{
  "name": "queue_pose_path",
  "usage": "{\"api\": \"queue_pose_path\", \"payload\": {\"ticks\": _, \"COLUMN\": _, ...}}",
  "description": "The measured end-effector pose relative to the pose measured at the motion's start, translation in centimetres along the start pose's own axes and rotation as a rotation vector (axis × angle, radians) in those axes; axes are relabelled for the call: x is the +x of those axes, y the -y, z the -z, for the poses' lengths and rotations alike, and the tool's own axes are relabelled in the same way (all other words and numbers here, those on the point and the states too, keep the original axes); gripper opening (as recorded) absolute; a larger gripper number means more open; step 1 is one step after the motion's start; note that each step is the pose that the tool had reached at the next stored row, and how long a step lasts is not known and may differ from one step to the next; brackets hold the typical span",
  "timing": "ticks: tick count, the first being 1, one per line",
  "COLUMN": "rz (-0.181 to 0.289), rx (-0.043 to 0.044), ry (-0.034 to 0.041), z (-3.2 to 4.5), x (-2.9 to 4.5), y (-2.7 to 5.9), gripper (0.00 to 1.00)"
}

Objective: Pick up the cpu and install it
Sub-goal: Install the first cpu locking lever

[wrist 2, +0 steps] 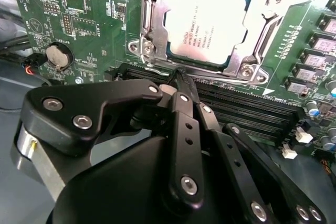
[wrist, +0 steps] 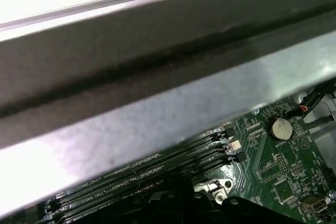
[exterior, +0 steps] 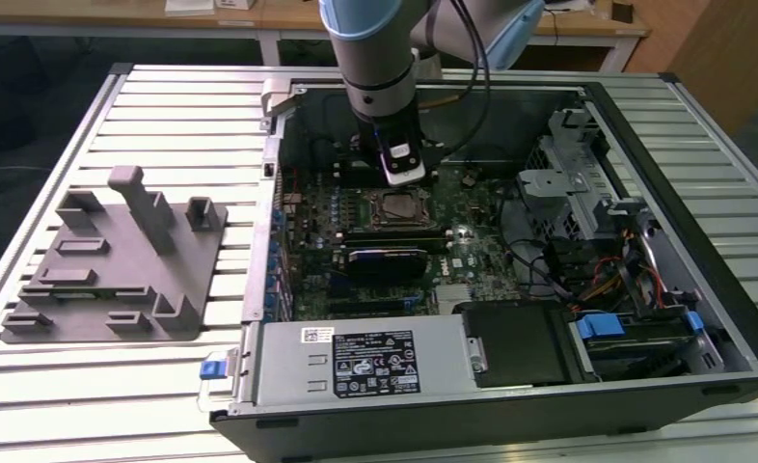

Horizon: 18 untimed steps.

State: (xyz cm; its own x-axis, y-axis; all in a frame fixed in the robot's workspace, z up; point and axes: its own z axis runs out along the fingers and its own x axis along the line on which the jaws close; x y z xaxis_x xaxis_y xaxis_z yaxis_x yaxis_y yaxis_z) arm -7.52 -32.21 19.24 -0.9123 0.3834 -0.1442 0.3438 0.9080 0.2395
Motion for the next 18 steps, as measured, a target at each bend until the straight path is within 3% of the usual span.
{"api": "queue_pose_path", "payload": {"ticks": 7, "rz": 0.002, "rx": 0.0074, "ry": 0.0031, "z": -0.09, "x": -0.01, "y": 0.10, "gripper": 0.11}}
{"api": "queue_pose_path", "payload": {"ticks": 12, "rz": 0.002, "rx": 0.0063, "ry": 0.0025, "z": -0.11, "x": -0.01, "y": 0.11, "gripper": 0.11}}
{"api": "queue_pose_path", "payload": {"ticks": 16, "rz": -0.005, "rx": -0.0204, "ry": -0.0075, "z": -0.12, "x": -0.01, "y": 0.13, "gripper": 0.11}}
{"api": "queue_pose_path", "payload": {"ticks": 18, "rz": -0.006, "rx": -0.0226, "ry": -0.0082, "z": -0.14, "x": -0.02, "y": 0.15, "gripper": 0.11}}
